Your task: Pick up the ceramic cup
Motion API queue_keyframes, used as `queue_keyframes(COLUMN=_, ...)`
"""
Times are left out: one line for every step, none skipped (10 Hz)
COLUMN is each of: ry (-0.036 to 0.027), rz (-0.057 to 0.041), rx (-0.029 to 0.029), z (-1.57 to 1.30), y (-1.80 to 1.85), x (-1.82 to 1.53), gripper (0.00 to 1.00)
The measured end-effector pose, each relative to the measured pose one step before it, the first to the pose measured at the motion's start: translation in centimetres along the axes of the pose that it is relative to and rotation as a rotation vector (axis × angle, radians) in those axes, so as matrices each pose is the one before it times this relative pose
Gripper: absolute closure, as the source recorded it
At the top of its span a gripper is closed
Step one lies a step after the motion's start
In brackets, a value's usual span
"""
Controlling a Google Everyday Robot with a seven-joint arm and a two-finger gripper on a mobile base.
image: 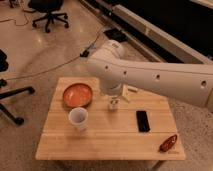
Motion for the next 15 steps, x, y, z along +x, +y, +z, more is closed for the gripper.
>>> queue_keyframes(ry=0.01369, rz=-0.01303, rx=-0.00027, z=0.098, y=-1.361, x=-0.071, gripper=0.20)
queue_keyframes(ry=0.00884, rz=-0.00947, rx=0.00274, z=0.125, y=-0.502, x=0.126, gripper=0.20)
queue_keyframes(ry=0.00735, rz=-0.00393, rx=-0.00666, z=0.077, y=0.216, x=0.072, gripper=0.20)
queue_keyframes(ry=0.00925, rz=-0.01500, rx=-0.00439, z=0.101, y=-0.396, x=-0.153, gripper=0.20)
queue_keyframes(ry=0.00947, rz=-0.01468, rx=0.00004, z=0.226, y=-0.919, x=-0.518, gripper=0.20)
queue_keyframes(ry=0.01087, rz=-0.02230, rx=0.00171, z=0.078, y=-1.348, x=-0.504, gripper=0.20)
queue_keyframes(ry=0.01425, rz=-0.02512, rx=0.01085, z=0.016, y=-1.463, x=0.141, gripper=0.20)
queue_keyframes(ry=0.00597, rz=-0.00535, rx=-0.00080, z=0.028, y=-0.272, x=0.340, gripper=0.20)
queue_keyframes(ry=0.00554, rz=-0.01401, rx=0.00248, z=0.195, y=0.146, x=0.112, gripper=0.20)
queue_keyframes(ry=0.00276, rz=-0.01902, rx=0.00392, z=0.145, y=-0.352, x=-0.356, gripper=0.20)
queue_keyframes(ry=0.00767, rz=-0.01603, rx=0.00501, z=-0.030, y=-0.962, x=-0.383, gripper=0.20)
queue_keyframes(ry=0.01009, rz=-0.00901, rx=0.00334, z=-0.071, y=-1.002, x=-0.169, gripper=0.20)
queue_keyframes(ry=0.01221, rz=-0.01792, rx=0.00567, z=0.043, y=-1.102, x=-0.035, gripper=0.20)
queue_keyframes(ry=0.01378, rz=-0.02417, rx=0.00112, z=0.216, y=-0.390, x=-0.097, gripper=0.20)
queue_keyframes(ry=0.00470, rz=-0.02051, rx=-0.00357, z=0.138, y=0.108, x=-0.109, gripper=0.20)
